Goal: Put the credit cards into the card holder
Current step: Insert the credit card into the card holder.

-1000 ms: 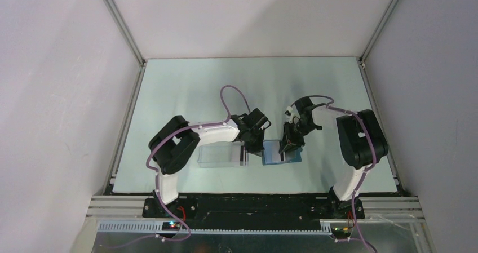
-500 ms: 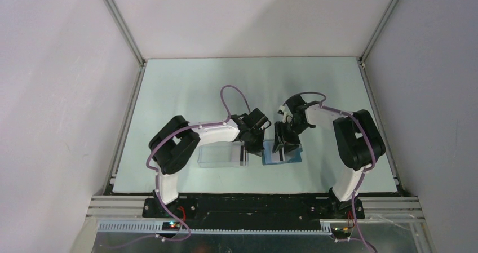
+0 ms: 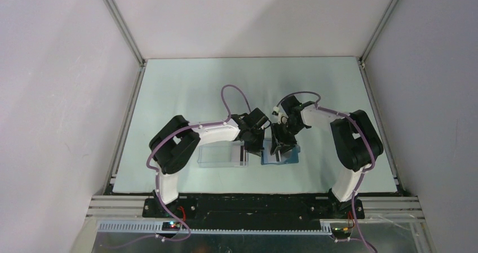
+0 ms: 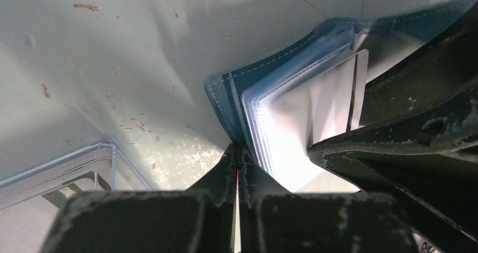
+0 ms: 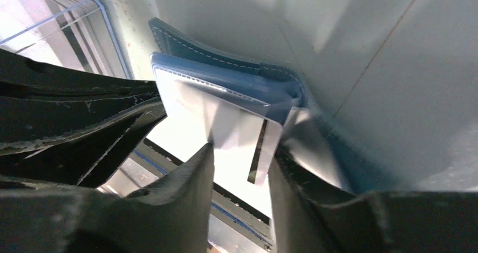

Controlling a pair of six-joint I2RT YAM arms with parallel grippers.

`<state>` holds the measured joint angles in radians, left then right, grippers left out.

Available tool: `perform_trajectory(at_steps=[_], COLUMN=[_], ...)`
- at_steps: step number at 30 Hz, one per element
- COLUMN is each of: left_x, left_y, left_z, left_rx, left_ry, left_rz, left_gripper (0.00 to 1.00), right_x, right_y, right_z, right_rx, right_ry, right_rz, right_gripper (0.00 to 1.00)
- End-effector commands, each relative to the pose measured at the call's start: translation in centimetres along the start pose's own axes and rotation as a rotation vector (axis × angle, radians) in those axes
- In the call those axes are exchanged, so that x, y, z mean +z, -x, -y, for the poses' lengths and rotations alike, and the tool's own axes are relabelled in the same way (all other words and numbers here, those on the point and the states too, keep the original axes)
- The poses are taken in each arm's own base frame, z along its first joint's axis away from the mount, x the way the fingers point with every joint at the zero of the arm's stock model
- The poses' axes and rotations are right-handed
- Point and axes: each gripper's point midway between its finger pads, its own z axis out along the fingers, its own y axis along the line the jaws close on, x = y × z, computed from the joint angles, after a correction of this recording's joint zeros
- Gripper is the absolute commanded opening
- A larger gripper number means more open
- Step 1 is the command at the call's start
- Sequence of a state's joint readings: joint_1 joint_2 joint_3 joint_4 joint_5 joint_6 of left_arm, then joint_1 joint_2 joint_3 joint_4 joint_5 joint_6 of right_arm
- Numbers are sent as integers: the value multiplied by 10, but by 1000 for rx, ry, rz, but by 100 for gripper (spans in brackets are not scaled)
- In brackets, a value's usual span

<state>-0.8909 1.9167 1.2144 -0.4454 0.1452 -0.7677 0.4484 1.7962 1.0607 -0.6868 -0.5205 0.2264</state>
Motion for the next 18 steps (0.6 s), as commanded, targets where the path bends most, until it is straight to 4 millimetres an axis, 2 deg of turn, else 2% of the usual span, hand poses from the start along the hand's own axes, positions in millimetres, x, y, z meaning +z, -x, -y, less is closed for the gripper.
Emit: perform_trajectory(at_steps=[1, 4, 7, 9, 12, 15, 18], left_x=[11, 12, 13, 13, 9, -3, -18], left_y=[8, 7, 6, 6, 8, 12, 18], left_z=[-5, -7, -8, -8, -7, -3, 2], left_rx=[30, 30, 29, 31, 35, 43, 52], left_ry=[28, 33, 36, 36, 35, 31, 19], left_rz=[30, 26, 21, 22, 32, 56, 87], left_gripper=[0, 0, 0, 0, 0, 4, 14], right_x=[0, -3, -7, -9, -10, -11, -14], right_y=[3, 4, 5, 5, 5, 3, 1], right_z=[-46, -48, -51, -53, -52, -39, -24], right_rx=[-83, -72, -68, -62, -51, -31, -26], right_ry=[199, 206, 215, 224, 218, 149, 44], right_rz=[2, 8, 17, 18, 19, 20, 35], right_gripper=[39, 31, 18, 15, 18, 32, 43])
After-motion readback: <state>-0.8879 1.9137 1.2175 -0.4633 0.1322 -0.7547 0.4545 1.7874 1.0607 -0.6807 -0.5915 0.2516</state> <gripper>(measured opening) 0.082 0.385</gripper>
